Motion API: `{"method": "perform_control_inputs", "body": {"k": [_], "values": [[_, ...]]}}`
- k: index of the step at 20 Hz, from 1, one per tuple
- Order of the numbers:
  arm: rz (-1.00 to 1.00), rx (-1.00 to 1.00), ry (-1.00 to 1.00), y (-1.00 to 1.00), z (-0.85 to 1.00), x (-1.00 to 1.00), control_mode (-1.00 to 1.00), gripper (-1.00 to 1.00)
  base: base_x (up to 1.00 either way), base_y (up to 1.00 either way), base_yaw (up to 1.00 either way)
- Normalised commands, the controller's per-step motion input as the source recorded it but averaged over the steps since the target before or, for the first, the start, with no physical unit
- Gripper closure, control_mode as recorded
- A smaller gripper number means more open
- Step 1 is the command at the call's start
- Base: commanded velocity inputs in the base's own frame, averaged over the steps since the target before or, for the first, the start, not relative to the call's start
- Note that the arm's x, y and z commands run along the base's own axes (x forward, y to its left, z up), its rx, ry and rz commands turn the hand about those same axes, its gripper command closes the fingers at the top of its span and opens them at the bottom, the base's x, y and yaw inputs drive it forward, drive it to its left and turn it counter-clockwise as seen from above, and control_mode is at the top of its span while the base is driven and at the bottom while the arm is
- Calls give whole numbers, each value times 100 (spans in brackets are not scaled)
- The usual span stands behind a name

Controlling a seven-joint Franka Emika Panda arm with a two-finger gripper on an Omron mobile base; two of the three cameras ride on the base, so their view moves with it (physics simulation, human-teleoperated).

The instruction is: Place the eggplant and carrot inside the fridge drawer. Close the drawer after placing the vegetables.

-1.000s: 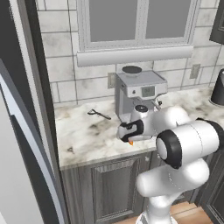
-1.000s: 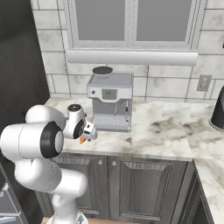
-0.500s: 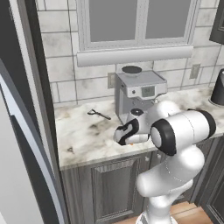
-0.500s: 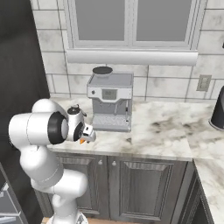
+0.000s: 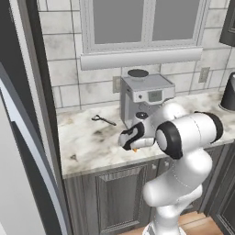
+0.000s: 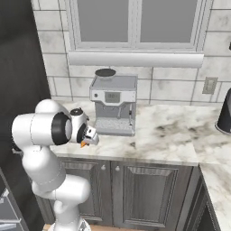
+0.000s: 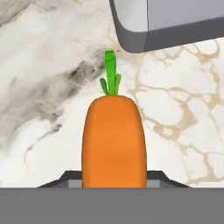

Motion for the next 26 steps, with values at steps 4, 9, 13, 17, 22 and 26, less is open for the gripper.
{"method": "perform_control_inputs", "body": {"k": [4,9,13,17,22,26], "values": [[0,0,-3,7,3,-2,-100,100,0,0,0],[0,0,-18,0,61,-78,-100,100,0,0,0],[0,0,-19,0,100,-100,-100,100,0,0,0],[0,0,-11,0,100,-100,-100,100,0,0,0],[0,0,-4,-12,94,-100,-100,100,0,0,0],[0,0,0,-24,73,-100,-100,100,0,0,0]]}}
